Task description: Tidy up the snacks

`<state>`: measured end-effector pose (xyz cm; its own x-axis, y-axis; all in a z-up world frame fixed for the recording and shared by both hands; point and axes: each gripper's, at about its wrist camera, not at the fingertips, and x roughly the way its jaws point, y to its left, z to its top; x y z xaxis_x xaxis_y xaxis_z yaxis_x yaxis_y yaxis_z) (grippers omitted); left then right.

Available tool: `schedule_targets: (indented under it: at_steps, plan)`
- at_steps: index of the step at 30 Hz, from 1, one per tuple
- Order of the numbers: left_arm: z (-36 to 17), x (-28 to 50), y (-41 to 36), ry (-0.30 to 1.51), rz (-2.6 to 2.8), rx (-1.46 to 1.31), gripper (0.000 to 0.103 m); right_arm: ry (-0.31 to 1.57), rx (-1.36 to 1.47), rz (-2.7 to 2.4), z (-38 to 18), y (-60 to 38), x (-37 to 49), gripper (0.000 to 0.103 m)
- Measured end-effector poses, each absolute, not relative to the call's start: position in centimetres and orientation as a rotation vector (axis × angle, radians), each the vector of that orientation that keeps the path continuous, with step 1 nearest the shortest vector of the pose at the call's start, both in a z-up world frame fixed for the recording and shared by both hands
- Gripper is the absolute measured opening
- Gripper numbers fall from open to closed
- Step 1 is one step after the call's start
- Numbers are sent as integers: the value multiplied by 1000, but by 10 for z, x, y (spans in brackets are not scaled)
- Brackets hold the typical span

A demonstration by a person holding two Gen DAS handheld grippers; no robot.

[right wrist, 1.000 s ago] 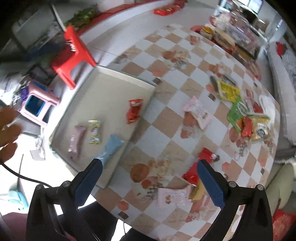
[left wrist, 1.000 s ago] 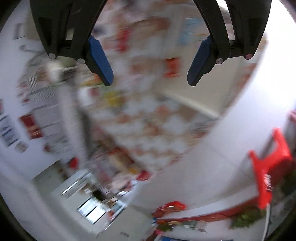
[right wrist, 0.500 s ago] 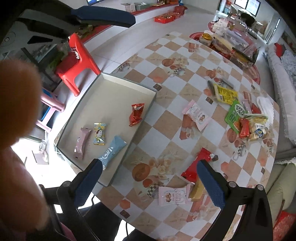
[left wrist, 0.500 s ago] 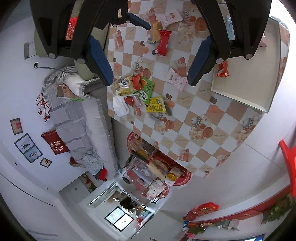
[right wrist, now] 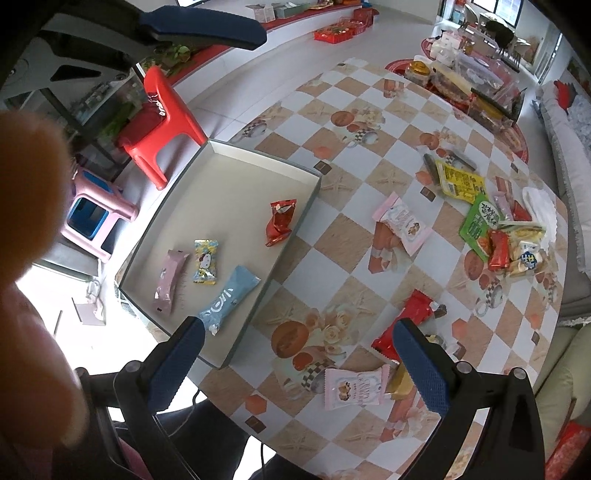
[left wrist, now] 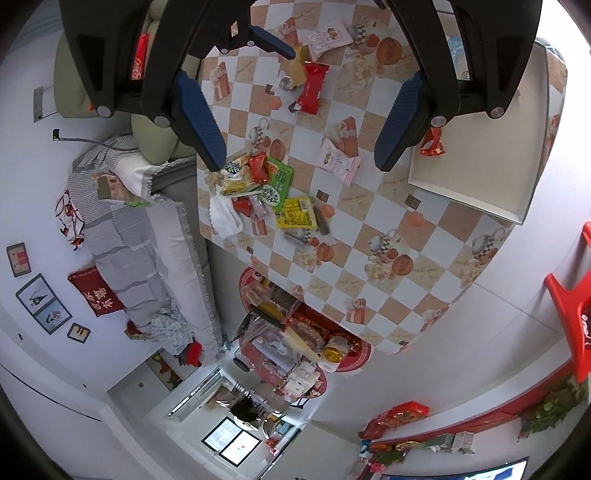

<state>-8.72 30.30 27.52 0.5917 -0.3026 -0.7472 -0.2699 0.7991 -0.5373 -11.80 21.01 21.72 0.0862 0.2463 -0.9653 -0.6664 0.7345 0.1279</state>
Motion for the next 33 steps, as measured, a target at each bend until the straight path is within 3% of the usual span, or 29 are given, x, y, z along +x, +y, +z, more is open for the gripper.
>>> schedule_targets:
  at_steps: [14, 19, 26, 33]
  plan:
    - [271, -86, 303, 977, -7, -669, 85, 1354, -381, 723, 211, 216, -118, 103]
    - [263, -84, 303, 1008, 9, -633, 85, 1445, -380, 712, 192, 216, -118, 103]
    - [258, -85, 285, 1063, 117, -326, 85, 1631, -238, 565, 163, 166, -101, 103]
    - [250, -85, 271, 1109, 149, -175, 85, 1688, -178, 519, 155, 155, -97, 103]
